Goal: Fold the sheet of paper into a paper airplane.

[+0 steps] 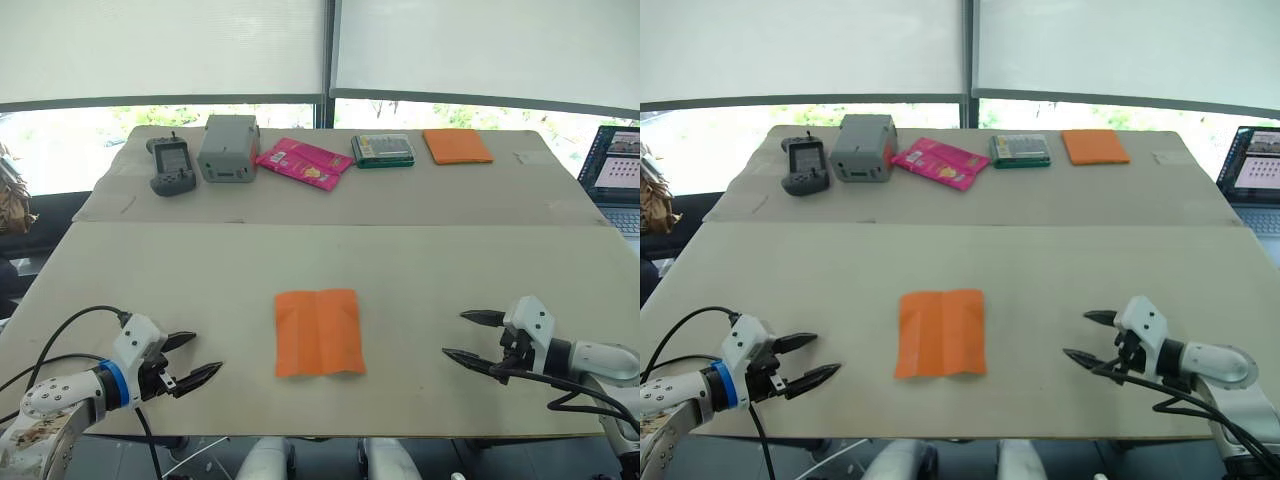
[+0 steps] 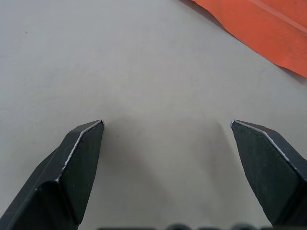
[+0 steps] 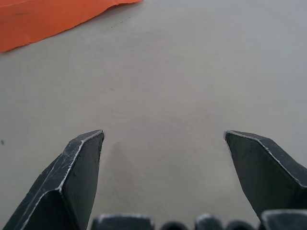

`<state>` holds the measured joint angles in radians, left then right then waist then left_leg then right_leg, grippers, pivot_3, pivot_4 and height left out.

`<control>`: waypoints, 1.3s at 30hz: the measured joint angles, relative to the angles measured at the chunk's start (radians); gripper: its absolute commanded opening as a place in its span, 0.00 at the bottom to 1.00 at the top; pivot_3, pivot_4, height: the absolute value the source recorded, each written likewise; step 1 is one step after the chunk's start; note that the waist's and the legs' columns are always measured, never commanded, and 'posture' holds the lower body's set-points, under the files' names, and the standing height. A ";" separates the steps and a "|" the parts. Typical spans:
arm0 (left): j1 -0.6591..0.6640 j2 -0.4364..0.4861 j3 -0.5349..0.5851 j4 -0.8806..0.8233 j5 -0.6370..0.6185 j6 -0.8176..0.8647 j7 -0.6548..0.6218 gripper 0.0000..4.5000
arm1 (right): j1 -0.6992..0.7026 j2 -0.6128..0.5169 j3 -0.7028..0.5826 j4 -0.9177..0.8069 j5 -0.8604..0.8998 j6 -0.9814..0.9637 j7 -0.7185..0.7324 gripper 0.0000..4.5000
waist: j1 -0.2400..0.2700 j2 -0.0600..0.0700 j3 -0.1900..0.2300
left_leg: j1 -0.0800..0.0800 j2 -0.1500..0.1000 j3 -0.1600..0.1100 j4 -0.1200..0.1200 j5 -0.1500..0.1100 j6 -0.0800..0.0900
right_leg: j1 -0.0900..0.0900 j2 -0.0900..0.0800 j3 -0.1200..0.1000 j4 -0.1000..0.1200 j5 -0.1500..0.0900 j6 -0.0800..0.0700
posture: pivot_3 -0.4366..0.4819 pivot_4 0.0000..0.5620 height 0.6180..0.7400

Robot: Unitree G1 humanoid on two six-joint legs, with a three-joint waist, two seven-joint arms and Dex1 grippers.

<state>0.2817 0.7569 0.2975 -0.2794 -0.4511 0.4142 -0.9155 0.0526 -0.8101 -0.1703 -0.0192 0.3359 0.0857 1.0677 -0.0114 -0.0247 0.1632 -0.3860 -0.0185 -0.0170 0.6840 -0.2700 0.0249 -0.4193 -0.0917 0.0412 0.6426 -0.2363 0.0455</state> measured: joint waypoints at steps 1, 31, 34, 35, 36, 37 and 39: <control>0.000 0.000 0.000 0.000 0.000 0.000 0.000 1.00 | 0.000 0.000 0.000 0.000 0.000 0.000 0.000 0.98 | 0.000 0.000 0.000 | 0.000 0.000 0.000 0.000 0.000 0.000 | 0.000 0.000 0.000 0.000 0.000 0.000 | 0.48 0.27 1.00; -0.664 -0.010 -0.561 0.102 0.124 0.094 -0.082 0.00 | -0.200 -0.102 0.294 -0.494 -0.022 0.525 -0.159 1.00 | 0.012 0.000 0.001 | -0.004 -0.003 -0.001 0.001 0.001 0.000 | -0.003 0.001 -0.001 0.000 0.000 0.000 | 0.48 0.27 1.00; -0.669 -0.035 -0.622 0.149 0.194 0.025 -0.096 0.00 | -0.166 -0.089 0.267 -0.494 -0.021 0.548 -0.198 1.00 | 0.009 0.000 0.001 | -0.004 -0.003 -0.001 0.001 0.001 0.000 | -0.002 0.001 -0.001 0.000 0.000 0.000 | 0.48 0.27 1.00; -0.667 -0.042 -0.635 0.164 0.212 0.007 -0.099 0.00 | -0.159 -0.083 0.262 -0.495 -0.020 0.554 -0.206 1.00 | 0.009 0.000 0.001 | -0.004 -0.002 -0.001 0.001 0.001 0.000 | -0.002 0.001 -0.001 0.000 0.000 0.000 | 0.48 0.27 1.00; -0.663 -0.055 -0.637 0.176 0.221 -0.012 -0.100 0.00 | -0.152 -0.076 0.259 -0.495 -0.018 0.559 -0.218 1.00 | 0.009 0.000 0.001 | -0.004 -0.002 -0.001 0.001 0.001 0.000 | -0.002 0.001 -0.001 0.000 0.000 0.000 | 0.48 0.27 1.00; -0.663 -0.060 -0.638 0.181 0.231 -0.026 -0.100 0.00 | -0.151 -0.064 0.257 -0.496 -0.018 0.565 -0.229 1.00 | 0.009 0.000 0.001 | -0.004 -0.002 -0.002 0.001 0.001 0.000 | -0.002 0.001 -0.001 0.000 0.000 0.000 | 0.48 0.27 1.00; -0.663 -0.070 -0.640 0.188 0.252 -0.045 -0.100 0.00 | -0.152 -0.043 0.255 -0.497 -0.017 0.570 -0.247 1.00 | 0.010 0.000 0.001 | -0.003 -0.002 -0.002 0.001 0.001 0.000 | -0.001 0.001 -0.001 0.000 0.000 0.000 | 0.48 0.27 1.00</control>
<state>-0.3808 0.6870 -0.3420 -0.0912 -0.1988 0.3692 -1.0151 -0.0995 -0.8527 0.0850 -0.5162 0.3188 0.6558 0.8210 -0.0016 -0.0248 0.1638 -0.3889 -0.0208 -0.0185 0.6848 -0.2693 0.0247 -0.4206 -0.0908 0.0402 0.6427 -0.2363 0.0456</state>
